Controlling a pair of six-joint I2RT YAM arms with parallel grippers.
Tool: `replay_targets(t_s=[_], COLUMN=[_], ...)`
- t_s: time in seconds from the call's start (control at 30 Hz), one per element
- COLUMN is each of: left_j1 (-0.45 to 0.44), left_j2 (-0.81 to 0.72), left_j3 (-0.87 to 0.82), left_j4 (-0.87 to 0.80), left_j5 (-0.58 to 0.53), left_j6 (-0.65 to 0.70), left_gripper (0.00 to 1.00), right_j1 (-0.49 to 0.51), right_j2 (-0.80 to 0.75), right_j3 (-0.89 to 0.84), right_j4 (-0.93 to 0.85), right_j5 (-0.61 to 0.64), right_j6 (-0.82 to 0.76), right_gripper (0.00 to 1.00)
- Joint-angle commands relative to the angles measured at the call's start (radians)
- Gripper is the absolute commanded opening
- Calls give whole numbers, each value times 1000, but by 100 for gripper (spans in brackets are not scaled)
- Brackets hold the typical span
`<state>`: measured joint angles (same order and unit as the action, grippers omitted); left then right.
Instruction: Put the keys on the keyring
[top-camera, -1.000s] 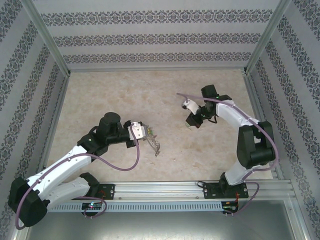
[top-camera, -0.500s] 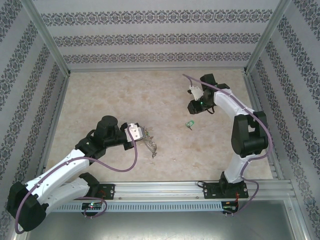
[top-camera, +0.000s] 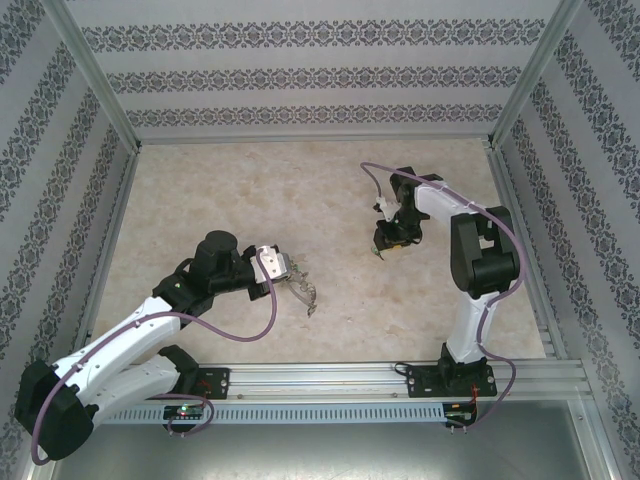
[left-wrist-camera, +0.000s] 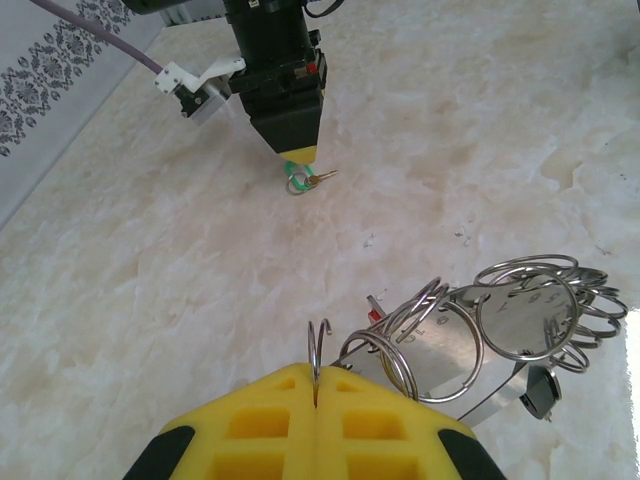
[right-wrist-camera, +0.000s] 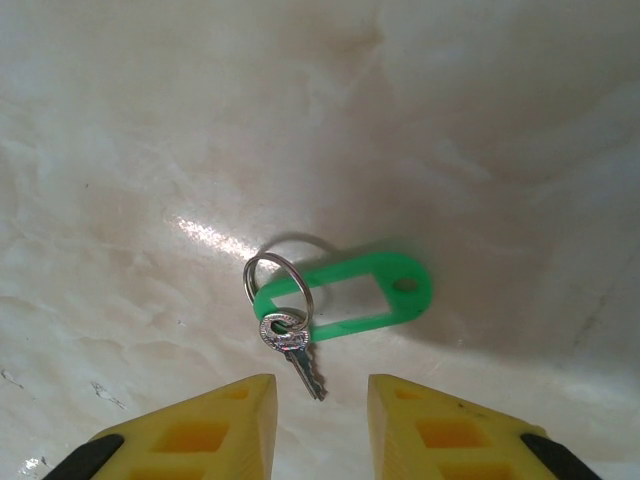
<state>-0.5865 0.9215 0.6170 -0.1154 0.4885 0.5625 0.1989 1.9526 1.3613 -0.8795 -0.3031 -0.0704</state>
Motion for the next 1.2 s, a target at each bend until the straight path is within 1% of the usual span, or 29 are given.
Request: replay_targets(t_s=[0.0, 0.33, 0.37, 0.57, 0.77, 1.03, 1.17], left_j1=[13, 13, 13, 13, 13, 14, 13], left_j2=[-4, -9, -12, -20, -24, -27, -24], left_j3=[13, 15, 13, 10, 11, 12, 10], left_j4=[74, 75, 77, 80, 79, 76, 77], left_j5=[3, -2, -6, -15, -14, -12, -10], left_j6=[-16, -21, -21, -20, -21, -17, -17], left_gripper=[0, 0, 0, 0, 0, 0, 0], right_j1=[-2, -7, -8, 6, 8, 18, 22], right_j2=[22, 57, 58, 51, 62, 80, 83], right_j3=[1, 36, 36, 25, 33, 58, 62], right_j4=[-10, -11, -11, 14, 35, 2, -13], right_j5=[-37, -92, -89, -54, -86, -67, -64], right_j6=[-1, 14, 16, 57, 88, 88, 88], right_gripper=[29, 26, 25, 28, 27, 27, 23])
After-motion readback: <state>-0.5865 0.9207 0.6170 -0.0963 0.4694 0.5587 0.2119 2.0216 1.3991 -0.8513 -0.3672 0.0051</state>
